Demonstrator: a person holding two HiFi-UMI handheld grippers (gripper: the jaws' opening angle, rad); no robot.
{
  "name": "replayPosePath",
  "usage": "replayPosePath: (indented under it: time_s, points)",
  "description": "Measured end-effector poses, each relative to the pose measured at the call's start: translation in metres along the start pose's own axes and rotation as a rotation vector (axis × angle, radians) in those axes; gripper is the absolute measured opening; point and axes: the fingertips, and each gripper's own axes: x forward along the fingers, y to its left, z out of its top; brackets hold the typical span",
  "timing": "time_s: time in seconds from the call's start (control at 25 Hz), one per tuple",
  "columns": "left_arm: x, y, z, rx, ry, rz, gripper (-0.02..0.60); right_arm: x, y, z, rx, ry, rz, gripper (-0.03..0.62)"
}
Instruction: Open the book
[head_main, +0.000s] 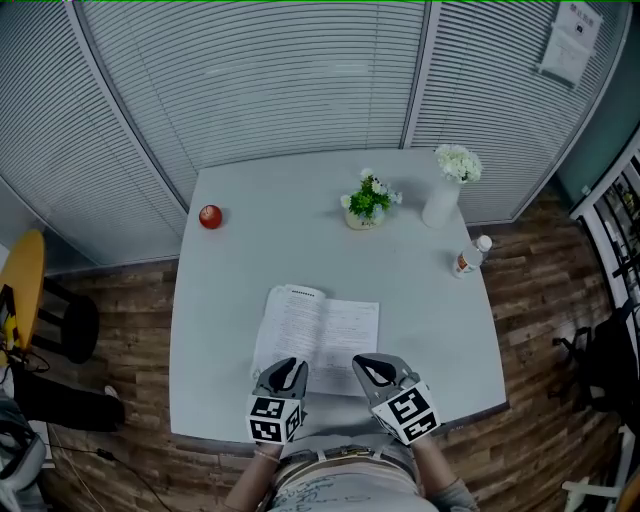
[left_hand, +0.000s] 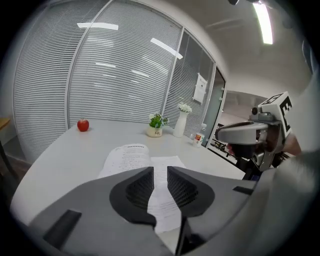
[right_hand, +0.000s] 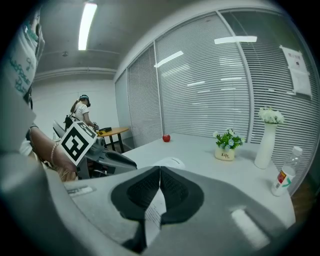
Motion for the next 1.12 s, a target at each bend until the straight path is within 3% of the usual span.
replayPosePath:
  time_s: [0.36,0.76,1.12]
  points:
    - [0.000,-0.031,0.006,-0.051,-0.047,-0.016,0.000,-0.005,0.001,-0.004,-0.027,0.001,0.045,0.005]
    - [0.004,-0.066,0.006,-0.088,-0.037,-0.117,-0.002,-0.006,0.011,-0.005,-0.063,-0.003,0.090,0.003]
    - [0.004,-0.089,0.024,-0.074,-0.081,-0.140,-0.002,-0.013,0.010,-0.003,-0.049,-0.049,0.121,0.003]
